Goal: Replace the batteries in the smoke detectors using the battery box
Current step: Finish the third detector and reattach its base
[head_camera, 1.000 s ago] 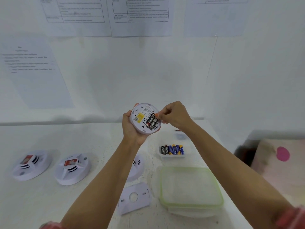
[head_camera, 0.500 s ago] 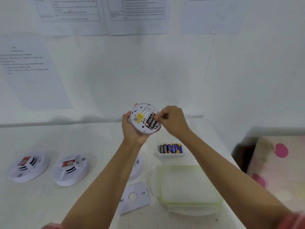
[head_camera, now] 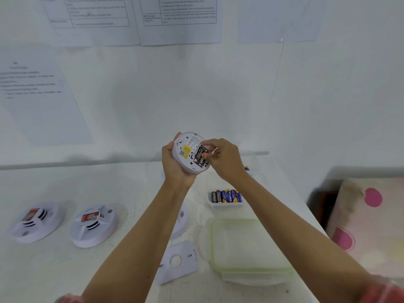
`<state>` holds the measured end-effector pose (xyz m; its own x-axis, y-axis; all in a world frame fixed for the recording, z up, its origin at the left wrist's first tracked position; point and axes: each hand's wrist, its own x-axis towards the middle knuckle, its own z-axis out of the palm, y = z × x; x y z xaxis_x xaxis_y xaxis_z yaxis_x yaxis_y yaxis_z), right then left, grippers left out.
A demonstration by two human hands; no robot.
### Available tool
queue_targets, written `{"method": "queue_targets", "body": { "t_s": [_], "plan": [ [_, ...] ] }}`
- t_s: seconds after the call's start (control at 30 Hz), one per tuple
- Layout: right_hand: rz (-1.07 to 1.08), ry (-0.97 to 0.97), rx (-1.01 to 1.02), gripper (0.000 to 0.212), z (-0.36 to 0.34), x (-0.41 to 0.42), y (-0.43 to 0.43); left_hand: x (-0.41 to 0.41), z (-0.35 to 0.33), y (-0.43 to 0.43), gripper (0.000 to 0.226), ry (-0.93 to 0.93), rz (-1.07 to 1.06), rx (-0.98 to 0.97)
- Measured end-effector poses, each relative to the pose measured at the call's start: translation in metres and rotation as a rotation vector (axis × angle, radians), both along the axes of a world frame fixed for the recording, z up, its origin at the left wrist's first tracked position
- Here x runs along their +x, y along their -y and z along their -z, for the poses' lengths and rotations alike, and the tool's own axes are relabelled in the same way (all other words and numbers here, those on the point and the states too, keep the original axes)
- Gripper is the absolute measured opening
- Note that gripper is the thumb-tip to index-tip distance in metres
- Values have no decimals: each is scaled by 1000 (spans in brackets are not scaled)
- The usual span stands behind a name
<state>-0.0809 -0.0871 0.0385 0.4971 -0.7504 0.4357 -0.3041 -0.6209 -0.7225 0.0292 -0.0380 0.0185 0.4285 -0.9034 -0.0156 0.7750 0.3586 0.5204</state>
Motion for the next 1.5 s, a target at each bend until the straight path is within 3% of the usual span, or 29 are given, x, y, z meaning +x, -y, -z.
{"method": "queue_targets", "body": {
  "t_s": [0.3,0.63,1.17,1.5],
  "plan": [
    [-23,-104,86,24,-1,-3,3,2,11,0,29,-12,39,29],
    [-131,-144,381,26,-19,-10,14,0,16,0,30,-42,60,64],
    [-68,-113,387,13,-15,0,12,-7,8,-8,30,-24,94,53],
    [19,-82,401,26,0,3,8,-8,18,-7,27,-21,88,80]
  ]
}}
